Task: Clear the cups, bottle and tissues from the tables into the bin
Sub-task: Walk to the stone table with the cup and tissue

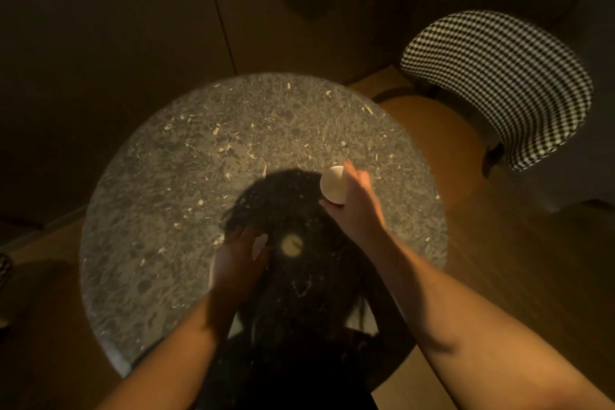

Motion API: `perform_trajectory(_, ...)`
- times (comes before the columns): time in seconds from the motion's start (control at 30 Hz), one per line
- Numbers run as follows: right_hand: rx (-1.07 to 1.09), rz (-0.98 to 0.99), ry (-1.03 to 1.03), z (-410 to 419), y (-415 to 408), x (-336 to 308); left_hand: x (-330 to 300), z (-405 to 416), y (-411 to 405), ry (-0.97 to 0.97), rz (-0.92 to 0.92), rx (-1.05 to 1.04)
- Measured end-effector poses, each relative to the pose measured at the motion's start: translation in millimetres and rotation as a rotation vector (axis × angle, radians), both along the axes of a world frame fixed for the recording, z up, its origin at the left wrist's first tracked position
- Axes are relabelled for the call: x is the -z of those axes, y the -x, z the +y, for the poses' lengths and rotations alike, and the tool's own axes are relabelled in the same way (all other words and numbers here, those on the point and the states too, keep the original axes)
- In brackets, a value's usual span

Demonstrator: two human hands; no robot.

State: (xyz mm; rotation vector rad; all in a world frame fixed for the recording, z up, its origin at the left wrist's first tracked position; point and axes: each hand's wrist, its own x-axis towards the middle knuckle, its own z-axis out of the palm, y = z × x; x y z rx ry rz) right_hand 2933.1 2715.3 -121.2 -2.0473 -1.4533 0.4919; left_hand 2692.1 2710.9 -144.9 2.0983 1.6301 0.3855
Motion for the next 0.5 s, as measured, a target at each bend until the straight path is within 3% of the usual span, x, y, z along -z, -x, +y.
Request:
perform_trajectory(0.23,0.114,0.018,-0.057,-51.6,-14.0,-13.6,-23.2,-7.6,-18.6,0.013,-0.035,0.006)
perform_trajectory(0.5,0.486,0.025,0.004,-181.8,-2.0,-28.7,-32.4,-36.0,-58.5,0.012,-0.043,0.381)
